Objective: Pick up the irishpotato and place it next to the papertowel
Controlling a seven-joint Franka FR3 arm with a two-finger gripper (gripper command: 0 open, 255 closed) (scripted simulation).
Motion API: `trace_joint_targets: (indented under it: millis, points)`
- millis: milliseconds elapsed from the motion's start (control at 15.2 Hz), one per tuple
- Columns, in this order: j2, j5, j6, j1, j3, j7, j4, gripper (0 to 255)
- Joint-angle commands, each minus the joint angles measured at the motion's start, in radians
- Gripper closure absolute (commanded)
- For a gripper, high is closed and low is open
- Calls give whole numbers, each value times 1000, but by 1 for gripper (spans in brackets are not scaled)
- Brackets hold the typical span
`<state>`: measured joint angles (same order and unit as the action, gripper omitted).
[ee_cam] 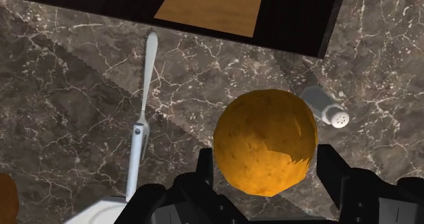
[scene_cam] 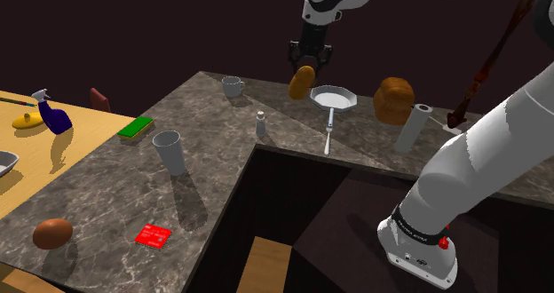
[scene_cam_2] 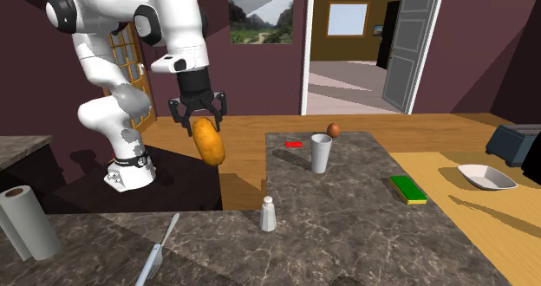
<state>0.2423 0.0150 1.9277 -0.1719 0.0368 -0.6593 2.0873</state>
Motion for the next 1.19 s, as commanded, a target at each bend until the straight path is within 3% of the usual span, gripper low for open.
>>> trace_joint_targets:
  millis: [0,594,1122]
  points:
    - [43,-5,0,-17,26,41,44,255]
    - [197,-57,-24,-101,158,229,174,255]
    - [271,-123,-54,-182,293,408,212,255]
